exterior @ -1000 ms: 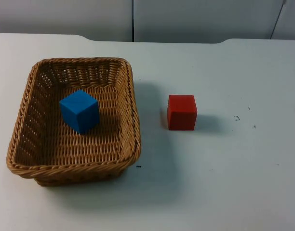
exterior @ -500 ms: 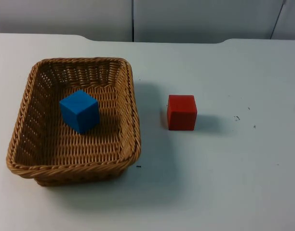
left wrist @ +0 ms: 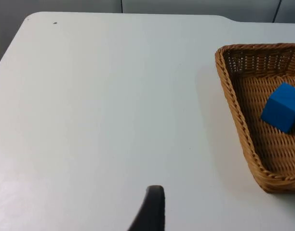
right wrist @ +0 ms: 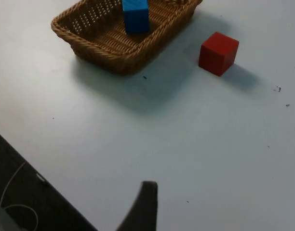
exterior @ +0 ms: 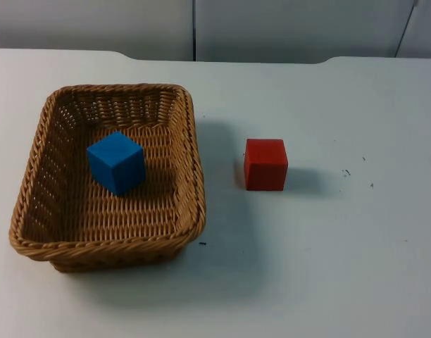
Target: Pick up the basket with the left hand and place the blue cube into the basket with the right hand.
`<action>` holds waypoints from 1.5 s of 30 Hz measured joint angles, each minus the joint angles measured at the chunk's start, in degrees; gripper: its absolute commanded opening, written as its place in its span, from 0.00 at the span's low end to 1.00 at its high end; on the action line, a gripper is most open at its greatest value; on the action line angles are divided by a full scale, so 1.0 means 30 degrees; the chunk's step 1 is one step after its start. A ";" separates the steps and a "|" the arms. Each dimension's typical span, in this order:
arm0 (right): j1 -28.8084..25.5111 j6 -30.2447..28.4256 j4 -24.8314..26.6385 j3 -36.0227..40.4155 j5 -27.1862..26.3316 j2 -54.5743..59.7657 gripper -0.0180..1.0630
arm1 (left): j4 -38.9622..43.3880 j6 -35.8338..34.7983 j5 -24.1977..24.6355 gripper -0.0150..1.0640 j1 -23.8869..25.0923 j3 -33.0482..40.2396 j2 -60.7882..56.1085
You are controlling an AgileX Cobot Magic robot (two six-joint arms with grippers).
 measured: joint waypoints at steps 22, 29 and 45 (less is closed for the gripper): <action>0.0000 -0.2156 0.2085 0.1002 -0.2505 0.0000 0.78 | 0.0051 -0.0050 0.0000 0.73 0.0000 0.0021 0.0000; 0.0000 -0.2118 0.2079 0.1002 -0.2505 0.0000 0.97 | 0.0051 -0.0050 0.0000 0.94 0.0000 0.0021 0.0000; 0.0000 -0.2043 0.2040 0.1002 -0.2505 0.0000 0.99 | 0.0051 -0.0050 0.0000 0.99 0.0000 0.0021 0.0000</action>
